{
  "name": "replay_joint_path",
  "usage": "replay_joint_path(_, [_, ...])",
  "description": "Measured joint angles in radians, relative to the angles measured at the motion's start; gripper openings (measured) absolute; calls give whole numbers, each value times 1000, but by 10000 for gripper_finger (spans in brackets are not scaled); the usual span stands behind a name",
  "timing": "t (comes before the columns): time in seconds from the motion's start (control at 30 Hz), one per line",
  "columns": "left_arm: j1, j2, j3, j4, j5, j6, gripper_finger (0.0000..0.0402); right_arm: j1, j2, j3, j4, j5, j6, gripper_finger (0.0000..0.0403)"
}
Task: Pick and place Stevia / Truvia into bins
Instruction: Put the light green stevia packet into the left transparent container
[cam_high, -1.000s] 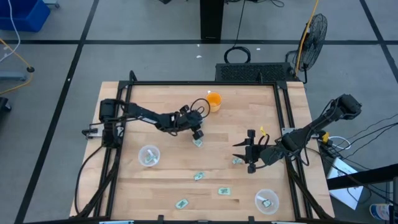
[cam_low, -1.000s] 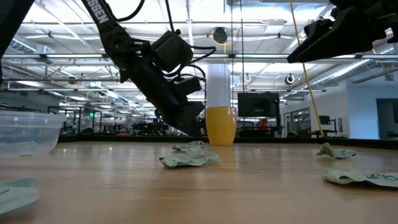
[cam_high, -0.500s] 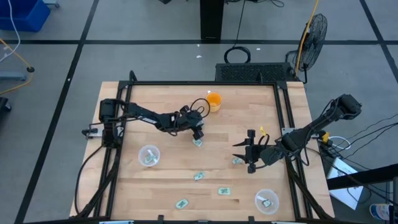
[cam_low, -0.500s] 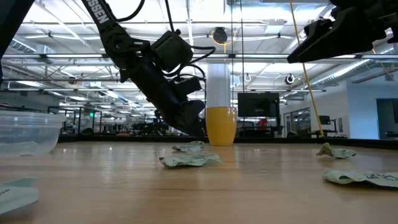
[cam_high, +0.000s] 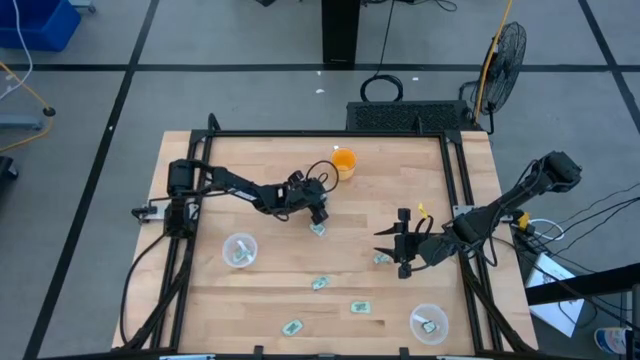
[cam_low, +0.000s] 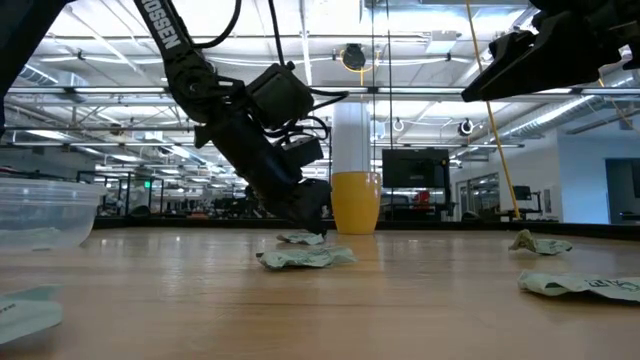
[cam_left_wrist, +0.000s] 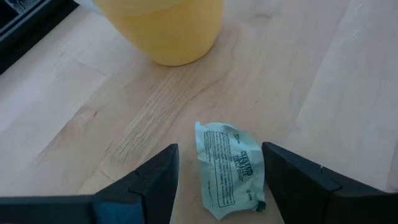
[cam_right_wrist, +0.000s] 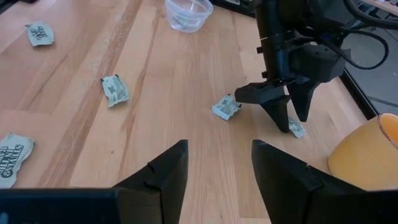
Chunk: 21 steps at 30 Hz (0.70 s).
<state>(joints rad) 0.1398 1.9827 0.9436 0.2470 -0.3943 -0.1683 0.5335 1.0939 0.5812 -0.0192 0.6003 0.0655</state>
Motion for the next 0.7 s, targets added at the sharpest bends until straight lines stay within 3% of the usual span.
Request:
replay_joint_path(0.4, [2, 1, -2, 16, 8, 16, 108, 0, 0, 0, 0, 0, 0, 171])
replay_joint_path(0.7, [4, -94, -5, -77, 8, 36, 54, 0, 0, 0, 0, 0, 1, 171])
